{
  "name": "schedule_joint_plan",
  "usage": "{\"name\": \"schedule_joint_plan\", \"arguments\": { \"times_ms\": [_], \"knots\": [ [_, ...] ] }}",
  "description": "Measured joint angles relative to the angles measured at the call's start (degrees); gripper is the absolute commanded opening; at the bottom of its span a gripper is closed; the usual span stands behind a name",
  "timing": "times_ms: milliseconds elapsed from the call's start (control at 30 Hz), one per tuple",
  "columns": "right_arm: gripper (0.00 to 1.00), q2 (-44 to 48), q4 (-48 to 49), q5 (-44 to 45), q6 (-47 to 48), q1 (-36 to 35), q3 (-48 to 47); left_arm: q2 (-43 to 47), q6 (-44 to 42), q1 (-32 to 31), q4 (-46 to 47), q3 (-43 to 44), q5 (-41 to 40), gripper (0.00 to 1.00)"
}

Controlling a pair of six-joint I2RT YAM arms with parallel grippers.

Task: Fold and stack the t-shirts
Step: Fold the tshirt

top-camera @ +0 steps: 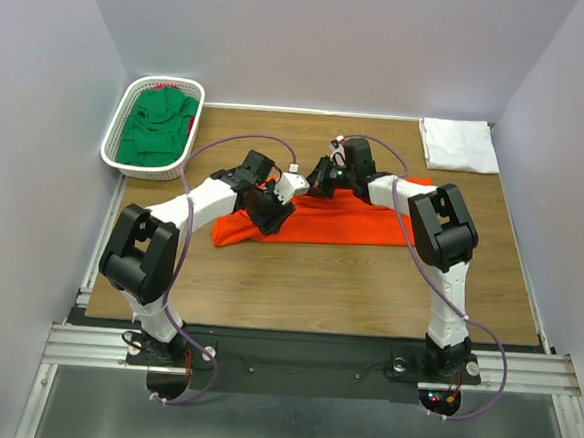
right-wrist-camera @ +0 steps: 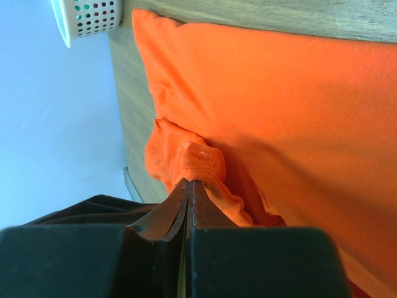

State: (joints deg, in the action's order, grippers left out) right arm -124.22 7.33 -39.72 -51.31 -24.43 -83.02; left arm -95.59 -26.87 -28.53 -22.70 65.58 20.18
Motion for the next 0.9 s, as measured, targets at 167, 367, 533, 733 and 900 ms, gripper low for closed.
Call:
{"name": "schedule_joint_plan", "arguments": {
  "times_ms": [167, 367, 533, 733, 900],
  "knots": [
    [0.01, 0.0, 0.4, -0.2, 0.0, 0.0, 0.7, -1.7, 0.7, -0.3, 1.4, 0.0, -1.9, 0.48],
    [0.01, 0.0, 0.7, -0.5, -0.1, 0.0, 1.2, -4.5, 0.9, -0.3, 1.7, 0.0, -4.2, 0.59],
    [0.01, 0.0, 0.8, -0.7, -0.1, 0.0, 1.4, -4.5, 1.3, -0.4, 2.1, 0.0, -4.4, 0.63],
    [0.01, 0.0, 0.8, -0.7, -0.2, 0.0, 1.4, -4.5, 1.5, -1.4, 2.9, 0.0, -4.6, 0.63],
    [0.01, 0.0, 0.9, -0.9, -1.1, 0.1, 1.4, -4.5, 1.7, -1.8, 3.7, 0.0, -6.5, 0.53]
  ]
}}
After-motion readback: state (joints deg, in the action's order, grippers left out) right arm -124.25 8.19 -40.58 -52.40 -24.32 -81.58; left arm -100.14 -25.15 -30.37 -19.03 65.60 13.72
